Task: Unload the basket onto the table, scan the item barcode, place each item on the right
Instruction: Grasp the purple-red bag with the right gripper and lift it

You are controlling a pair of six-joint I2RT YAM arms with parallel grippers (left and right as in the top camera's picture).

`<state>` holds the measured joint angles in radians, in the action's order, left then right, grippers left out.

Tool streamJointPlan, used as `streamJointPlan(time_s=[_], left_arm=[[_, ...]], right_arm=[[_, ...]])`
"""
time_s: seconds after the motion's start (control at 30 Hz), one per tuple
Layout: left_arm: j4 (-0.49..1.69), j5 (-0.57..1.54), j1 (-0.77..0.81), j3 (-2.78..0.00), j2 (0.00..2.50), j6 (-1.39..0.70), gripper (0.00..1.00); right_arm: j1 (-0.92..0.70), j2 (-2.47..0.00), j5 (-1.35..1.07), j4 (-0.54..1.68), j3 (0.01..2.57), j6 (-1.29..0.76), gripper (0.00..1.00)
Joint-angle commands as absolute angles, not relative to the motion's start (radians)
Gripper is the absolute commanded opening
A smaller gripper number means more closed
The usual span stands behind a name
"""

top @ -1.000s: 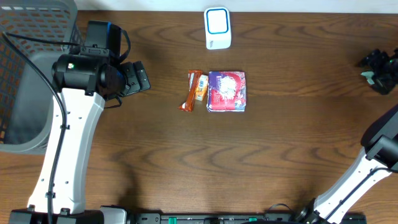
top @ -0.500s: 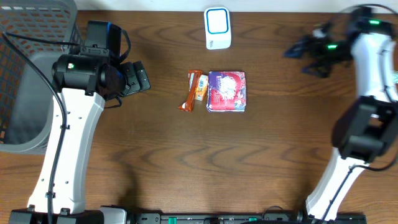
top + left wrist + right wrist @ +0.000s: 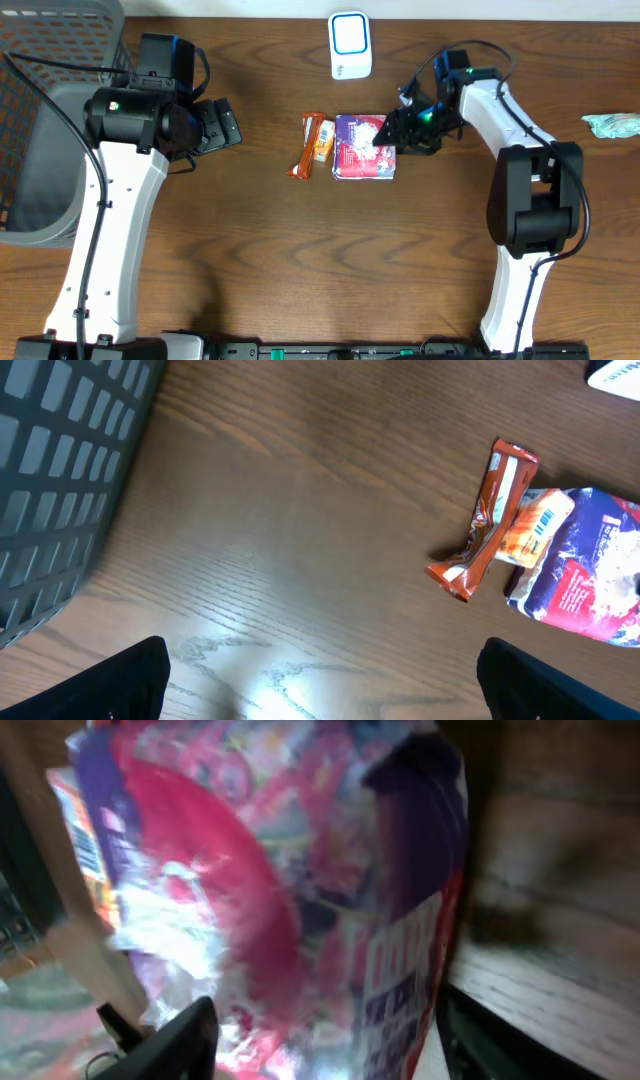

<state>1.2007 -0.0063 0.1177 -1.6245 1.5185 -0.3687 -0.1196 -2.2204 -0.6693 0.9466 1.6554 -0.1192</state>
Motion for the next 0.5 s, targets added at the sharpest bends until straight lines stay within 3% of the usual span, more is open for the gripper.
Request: streamJointPlan(time_s=[0.0, 0.03, 0.17, 0.23, 0.47], left_arm=[[1.204, -0.016, 0.114, -1.624, 1.509, -0.363, 0.98], [1.203, -0.016, 0.114, -1.624, 1.509, -0.363, 0.98], [1.204, -0.016, 0.114, -1.624, 1.509, -0.363, 0.98], [1.203, -0.016, 0.114, -1.624, 1.509, -0.363, 0.98], [1.204, -0.016, 0.114, -1.624, 1.509, -0.363, 0.98]], right_arm=[[-0.133, -2.208, -0.703, 0.896, 1.588, -0.134, 0.45], [-0.133, -2.208, -0.693, 0.872, 1.567, -0.134, 0.37], [-0.124, -2.205, -0.649, 0.883, 1.557, -0.159, 0.27], [-0.12, -2.189, -0.649, 0.893, 1.571, -0.109, 0.01], [-0.134, -2.048, -0.648, 0.871, 1.612, 0.128, 0.01]])
